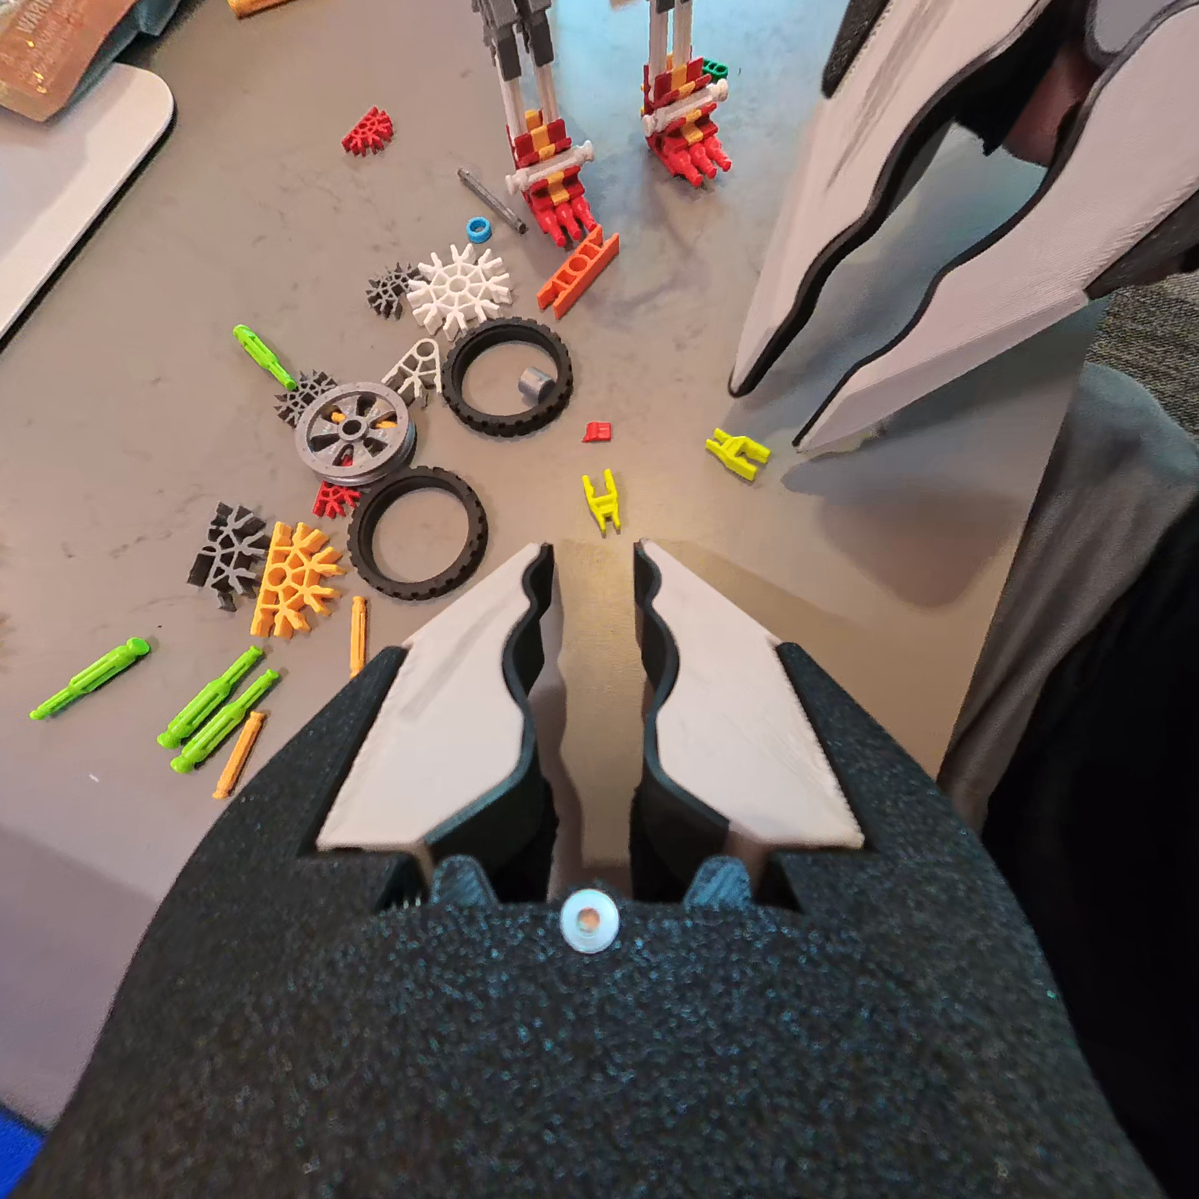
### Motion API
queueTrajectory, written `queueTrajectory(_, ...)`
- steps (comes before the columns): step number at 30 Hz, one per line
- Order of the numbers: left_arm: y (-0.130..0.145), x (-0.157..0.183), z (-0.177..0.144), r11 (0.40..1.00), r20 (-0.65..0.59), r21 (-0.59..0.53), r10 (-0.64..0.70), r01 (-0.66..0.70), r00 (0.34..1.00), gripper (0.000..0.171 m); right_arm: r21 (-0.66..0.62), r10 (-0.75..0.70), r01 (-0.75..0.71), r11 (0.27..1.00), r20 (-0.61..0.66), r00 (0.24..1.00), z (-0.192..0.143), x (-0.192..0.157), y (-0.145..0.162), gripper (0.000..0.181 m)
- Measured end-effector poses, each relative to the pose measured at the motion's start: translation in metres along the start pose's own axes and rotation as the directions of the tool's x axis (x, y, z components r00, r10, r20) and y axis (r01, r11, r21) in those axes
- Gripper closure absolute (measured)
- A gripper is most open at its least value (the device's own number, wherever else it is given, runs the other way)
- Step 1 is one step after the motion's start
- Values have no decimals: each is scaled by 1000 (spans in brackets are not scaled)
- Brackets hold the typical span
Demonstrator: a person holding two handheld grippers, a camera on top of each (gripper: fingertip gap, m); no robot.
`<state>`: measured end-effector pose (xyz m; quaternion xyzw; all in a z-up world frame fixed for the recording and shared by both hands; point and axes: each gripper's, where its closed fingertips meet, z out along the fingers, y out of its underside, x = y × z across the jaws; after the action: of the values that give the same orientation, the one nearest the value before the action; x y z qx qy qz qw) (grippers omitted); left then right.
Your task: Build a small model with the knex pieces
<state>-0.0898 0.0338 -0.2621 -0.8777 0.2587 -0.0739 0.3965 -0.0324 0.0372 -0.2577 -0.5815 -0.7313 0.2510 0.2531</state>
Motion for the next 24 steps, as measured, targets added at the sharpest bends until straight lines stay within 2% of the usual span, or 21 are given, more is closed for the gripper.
queueTrajectory(7,1,0,1,1000,8,-7,5,-4,1000,149,-3,78,-78,997,-19,997,6,-2,3,160)
queueTrajectory(11,1,-1,1,1000,14,-2,3,-3,1000,149,0,78,-78,997,-25,997,11,1,3,167)
queueTrajectory(24,-3,1,-2,999,-20,44,-8,9,1000,149,-17,-43,43,999,-24,999,12,4,3,178)
